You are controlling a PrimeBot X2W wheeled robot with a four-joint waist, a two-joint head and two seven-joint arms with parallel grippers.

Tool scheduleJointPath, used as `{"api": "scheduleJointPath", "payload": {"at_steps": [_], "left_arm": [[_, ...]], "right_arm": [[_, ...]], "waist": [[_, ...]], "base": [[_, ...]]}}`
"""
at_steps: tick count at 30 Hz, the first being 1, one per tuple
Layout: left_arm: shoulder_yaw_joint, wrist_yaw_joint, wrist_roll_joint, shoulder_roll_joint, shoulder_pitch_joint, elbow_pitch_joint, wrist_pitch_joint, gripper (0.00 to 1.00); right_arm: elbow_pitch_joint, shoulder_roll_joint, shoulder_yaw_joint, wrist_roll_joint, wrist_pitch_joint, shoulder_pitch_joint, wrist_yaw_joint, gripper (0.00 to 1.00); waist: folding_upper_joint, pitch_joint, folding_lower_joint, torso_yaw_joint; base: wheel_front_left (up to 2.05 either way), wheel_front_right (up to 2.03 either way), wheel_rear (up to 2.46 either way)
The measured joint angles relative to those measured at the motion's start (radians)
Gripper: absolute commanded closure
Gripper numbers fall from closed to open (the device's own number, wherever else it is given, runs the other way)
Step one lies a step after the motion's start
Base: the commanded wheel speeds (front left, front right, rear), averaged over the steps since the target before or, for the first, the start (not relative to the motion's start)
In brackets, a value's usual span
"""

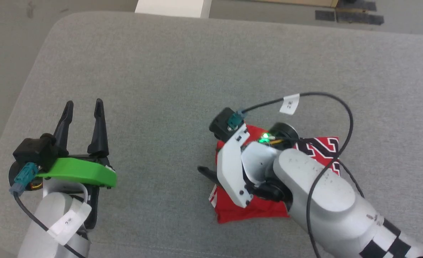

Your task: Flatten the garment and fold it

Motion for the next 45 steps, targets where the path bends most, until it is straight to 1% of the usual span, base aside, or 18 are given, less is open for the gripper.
{"api": "scheduleJointPath", "payload": {"at_steps": [3, 6, 8, 12, 15, 16, 18, 21, 23, 25, 30, 33, 36, 45], "left_arm": [[0.004, 0.001, -0.001, 0.003, 0.006, 0.006, 0.0, 0.0], [0.005, 0.007, -0.001, 0.007, 0.025, 0.009, 0.0, 0.0], [0.007, 0.016, -0.001, 0.013, 0.043, 0.007, 0.0, 0.0], [0.014, 0.036, 0.002, 0.025, 0.064, -0.003, 0.009, 0.0], [0.016, 0.048, 0.007, 0.027, 0.072, -0.018, 0.009, 0.0], [0.017, 0.053, 0.007, 0.028, 0.074, -0.022, 0.009, 0.0], [0.017, 0.056, 0.007, 0.028, 0.081, -0.029, 0.009, 0.0], [0.017, 0.067, 0.007, 0.027, 0.094, -0.032, 0.009, 0.0], [0.015, 0.071, 0.007, 0.026, 0.101, -0.033, 0.009, 0.0], [0.013, 0.072, 0.007, 0.022, 0.105, -0.033, 0.009, 0.0], [0.002, 0.077, 0.007, 0.011, 0.107, -0.031, 0.009, 0.0], [-0.003, 0.079, 0.007, 0.009, 0.107, -0.027, 0.009, 0.0], [-0.009, 0.079, 0.008, 0.008, 0.108, -0.02, 0.009, 0.0], [-0.038, 0.079, 0.016, 0.01, 0.113, 0.007, 0.027, 0.0]], "right_arm": [[-0.064, -0.033, 0.008, 0.025, -0.018, -0.027, 0.0, 0.0], [-0.12, -0.073, -0.024, 0.035, -0.066, -0.038, 0.0, 0.0], [-0.164, -0.109, -0.1, 0.03, -0.145, -0.037, 0.0, 0.0], [-0.218, -0.145, -0.248, -0.01, -0.277, -0.02, 0.0, 0.0], [-0.248, -0.163, -0.375, -0.059, -0.379, 0.027, 0.0, 0.0], [-0.256, -0.162, -0.43, -0.073, -0.422, 0.049, 0.0, 0.0], [-0.27, -0.163, -0.508, -0.109, -0.478, 0.091, 0.0, 0.0], [-0.29, -0.146, -0.645, -0.192, -0.601, 0.158, 0.0, 0.0], [-0.308, -0.122, -0.722, -0.243, -0.678, 0.207, 0.0, 0.0], [-0.32, -0.101, -0.77, -0.28, -0.73, 0.255, 0.0, 0.0], [-0.34, -0.057, -0.89, -0.345, -0.816, 0.366, 0.0, 0.0], [-0.34, -0.032, -0.949, -0.372, -0.834, 0.418, 0.0, 0.0], [-0.331, -0.012, -0.984, -0.393, -0.843, 0.469, 0.0, 0.0], [-0.299, 0.017, -1.013, -0.441, -0.833, 0.571, 0.0, 0.0]], "waist": [[0.0, -0.023, 0.0, -0.012], [0.0, -0.047, 0.0, -0.027], [0.0, -0.071, 0.0, -0.045], [0.0, -0.096, 0.0, -0.076], [0.0, -0.11, 0.0, -0.098], [0.0, -0.115, 0.0, -0.106], [0.0, -0.123, 0.0, -0.118], [0.0, -0.137, 0.0, -0.131], [0.0001, -0.147, 0.0, -0.137], [0.0, -0.155, 0.0, -0.139], [0.0001, -0.168, 0.0, -0.133], [0.0001, -0.171, 0.0, -0.127], [0.0001, -0.173, 0.0, -0.12], [0.0001, -0.171, 0.0, -0.098]], "base": [[0.0, 0.0, 0.0], [0.0, 0.0, 0.0], [0.0, 0.0, 0.0], [0.0, 0.0, 0.0], [0.0, 0.0, 0.0], [0.0, 0.0, 0.0], [0.0, 0.0, 0.0], [0.0, 0.0, 0.0], [0.0, 0.0, 0.0], [0.0, 0.0, 0.0], [0.0, 0.0, 0.0], [0.0, 0.0, 0.0], [0.0, 0.0, 0.0], [0.0, 0.0, 0.0]]}}
